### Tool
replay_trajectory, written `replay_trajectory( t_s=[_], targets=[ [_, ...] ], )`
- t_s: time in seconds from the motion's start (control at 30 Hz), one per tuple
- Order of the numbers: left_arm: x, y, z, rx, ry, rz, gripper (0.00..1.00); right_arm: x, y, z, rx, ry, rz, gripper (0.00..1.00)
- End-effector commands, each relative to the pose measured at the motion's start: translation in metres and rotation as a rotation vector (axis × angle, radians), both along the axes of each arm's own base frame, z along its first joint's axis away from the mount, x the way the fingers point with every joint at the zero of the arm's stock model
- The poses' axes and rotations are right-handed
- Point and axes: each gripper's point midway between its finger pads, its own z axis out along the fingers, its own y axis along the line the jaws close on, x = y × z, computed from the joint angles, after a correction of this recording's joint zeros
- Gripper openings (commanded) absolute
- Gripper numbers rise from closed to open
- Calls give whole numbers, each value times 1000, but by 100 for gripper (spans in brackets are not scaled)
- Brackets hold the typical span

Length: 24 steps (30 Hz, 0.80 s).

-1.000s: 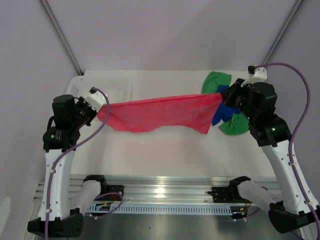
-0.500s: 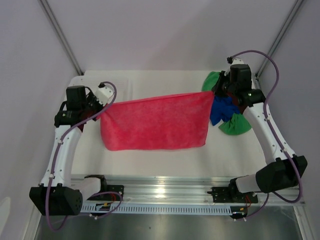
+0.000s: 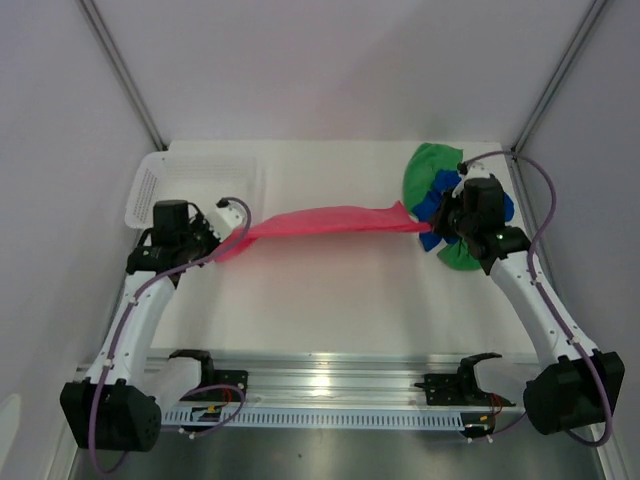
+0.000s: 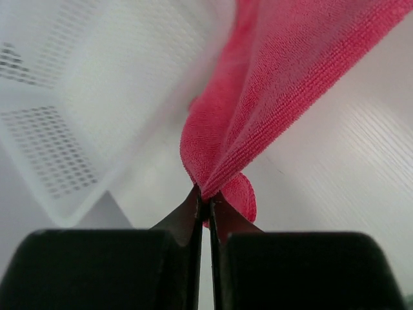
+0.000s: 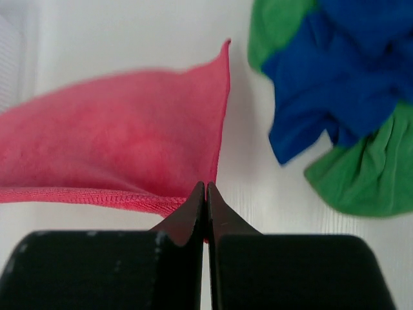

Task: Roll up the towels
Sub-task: Flatten the towel

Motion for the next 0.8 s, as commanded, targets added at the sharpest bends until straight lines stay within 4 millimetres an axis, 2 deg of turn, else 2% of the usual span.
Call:
replay_trajectory(
  t_s=[0.0,0.03,0.07,0.1,0.13,0.2,0.23,0.33,0.43,0.5,0.63,0.7,0.73,0.77],
  targets=[
    [-15,-1,-42,71,83,-62,6,-15,-12,-56,-2,78,-50,0],
    [-26,-2,-65,80,137,-88,7,-20,-13,-68,-3,100,-56,0],
    [-29,-3,-72,87,153,-102,10,-30,-15,-92,-1,147,-68,0],
    [-34,-5,-79,91,175,-122,12,-36,-15,-101,4,161,-72,0],
    [-49,-6,-102,103,237,-154,20,-40,-14,-110,15,179,-70,0],
    [-65,-10,-119,123,305,-201,30,-52,-11,-134,40,228,-69,0],
    [-83,-10,-139,144,370,-240,43,-56,-10,-140,48,240,-70,0],
    [-115,-12,-163,167,477,-308,59,-66,-12,-156,56,266,-86,0],
    [-122,-11,-162,170,470,-304,62,-70,-17,-161,37,271,-101,0],
    [-118,-6,-158,187,441,-271,66,-71,-18,-158,31,265,-103,0],
    [-83,7,-139,247,280,-169,66,-74,-19,-156,29,256,-101,0],
    [-76,7,-130,209,267,-144,66,-76,-18,-156,30,258,-91,0],
    [-62,-4,-105,149,217,-166,66,-76,-19,-156,29,258,-91,0],
    [-62,-7,-104,119,244,-168,66,-77,-19,-157,28,261,-88,0]
  ],
)
